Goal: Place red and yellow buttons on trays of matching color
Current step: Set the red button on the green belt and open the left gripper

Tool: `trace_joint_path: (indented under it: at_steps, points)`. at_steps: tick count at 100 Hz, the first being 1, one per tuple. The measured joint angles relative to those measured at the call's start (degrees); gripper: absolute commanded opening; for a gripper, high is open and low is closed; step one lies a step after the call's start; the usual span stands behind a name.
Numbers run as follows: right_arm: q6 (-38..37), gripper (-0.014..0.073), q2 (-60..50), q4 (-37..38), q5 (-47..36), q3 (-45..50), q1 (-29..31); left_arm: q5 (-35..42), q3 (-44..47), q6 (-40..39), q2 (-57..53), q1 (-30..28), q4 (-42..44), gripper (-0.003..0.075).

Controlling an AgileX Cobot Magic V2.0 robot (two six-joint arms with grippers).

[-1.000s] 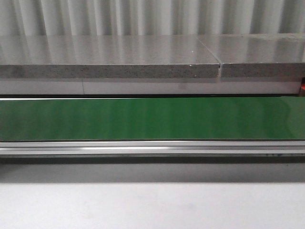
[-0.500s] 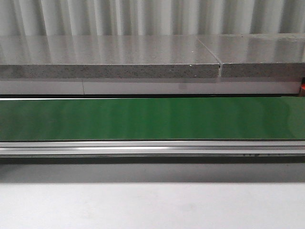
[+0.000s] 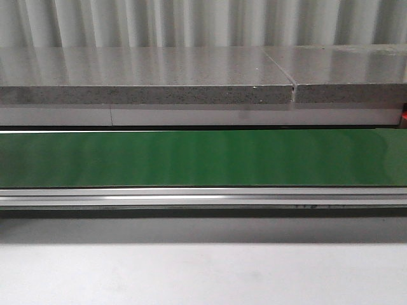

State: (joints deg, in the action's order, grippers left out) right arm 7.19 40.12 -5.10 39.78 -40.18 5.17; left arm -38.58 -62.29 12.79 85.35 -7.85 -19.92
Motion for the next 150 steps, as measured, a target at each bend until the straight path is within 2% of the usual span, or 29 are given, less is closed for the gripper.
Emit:
trace_joint_path:
  at_steps: [27,53,74,95,115,150]
  points:
    - [0.0,-0.0068,0.0,0.0,0.0,0.0,0.0,3.4,-0.9,0.1,-9.0,0.8,-0.1,0.0660]
    - [0.0,-0.0068,0.0,0.0,0.0,0.0,0.0,3.6,-0.9,0.2,-10.0,-5.5,0.0,0.0660]
    - [0.0,-0.0068,0.0,0.0,0.0,0.0,0.0,3.7,-0.9,-0.5,-5.3,-11.8,0.0,0.0660]
    - [0.0,-0.0068,0.0,0.0,0.0,0.0,0.0,3.8,-0.9,-1.0,2.3,-15.7,0.0,0.0660]
    - [0.0,-0.0068,0.0,0.0,0.0,0.0,0.0,4.1,-0.9,-1.1,7.9,-17.8,0.0,0.0660]
    - [0.0,-0.0068,0.0,0.0,0.0,0.0,0.0,10.1,-2.6,-1.1,14.5,-19.4,0.0,0.0660]
